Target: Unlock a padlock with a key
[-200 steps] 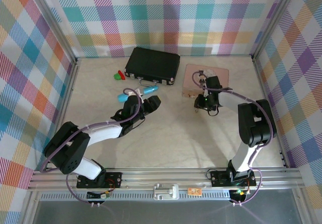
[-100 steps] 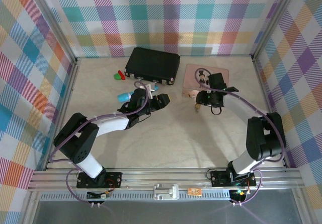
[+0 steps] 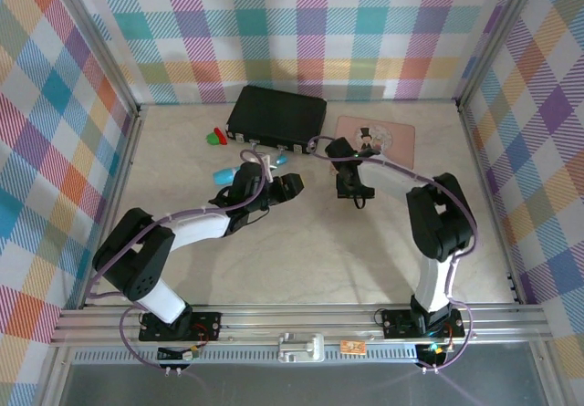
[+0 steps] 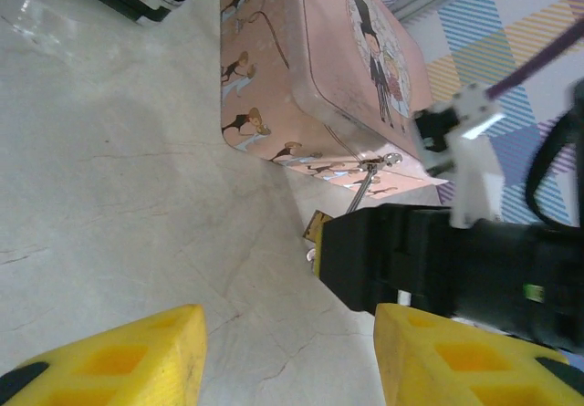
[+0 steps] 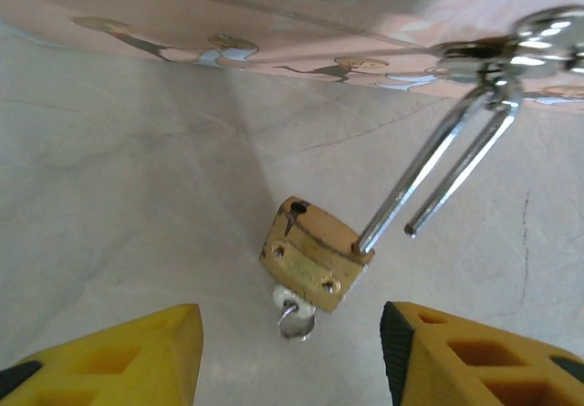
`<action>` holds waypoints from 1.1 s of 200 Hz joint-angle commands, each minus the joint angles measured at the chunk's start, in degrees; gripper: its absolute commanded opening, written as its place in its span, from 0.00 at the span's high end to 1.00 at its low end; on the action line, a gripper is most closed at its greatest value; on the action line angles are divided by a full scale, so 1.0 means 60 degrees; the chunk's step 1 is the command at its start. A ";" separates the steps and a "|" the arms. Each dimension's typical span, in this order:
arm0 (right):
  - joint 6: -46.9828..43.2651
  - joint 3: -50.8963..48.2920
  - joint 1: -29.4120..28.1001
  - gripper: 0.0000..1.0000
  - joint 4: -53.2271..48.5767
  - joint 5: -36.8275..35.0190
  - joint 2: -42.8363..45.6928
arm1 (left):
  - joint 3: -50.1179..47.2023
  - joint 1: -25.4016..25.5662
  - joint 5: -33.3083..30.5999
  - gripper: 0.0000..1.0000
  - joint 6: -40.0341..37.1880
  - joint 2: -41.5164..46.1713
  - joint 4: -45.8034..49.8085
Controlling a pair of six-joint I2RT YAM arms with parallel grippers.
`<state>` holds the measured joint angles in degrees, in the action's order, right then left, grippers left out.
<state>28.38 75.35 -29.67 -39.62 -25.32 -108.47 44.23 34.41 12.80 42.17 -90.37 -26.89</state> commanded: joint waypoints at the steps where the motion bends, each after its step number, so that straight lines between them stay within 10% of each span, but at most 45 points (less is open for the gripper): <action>1: 0.0224 0.0602 -0.0046 0.47 -0.0641 -0.0791 -0.0453 | -0.0269 -0.0208 -0.0124 0.48 -0.0217 0.0438 0.0087; 114: -0.0388 0.2157 -0.0058 0.50 -0.1511 -0.1413 -0.2315 | -0.0455 -0.0477 -0.0126 0.48 -0.0288 0.0950 0.0289; 220: -0.3972 0.0158 0.0005 0.82 0.0578 -0.0311 -0.0429 | -0.0241 -0.0491 -0.0134 0.48 -0.0320 0.1021 0.0554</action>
<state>15.35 79.00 -29.50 -41.08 -31.51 -114.26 42.13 32.42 12.36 41.04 -84.99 -23.86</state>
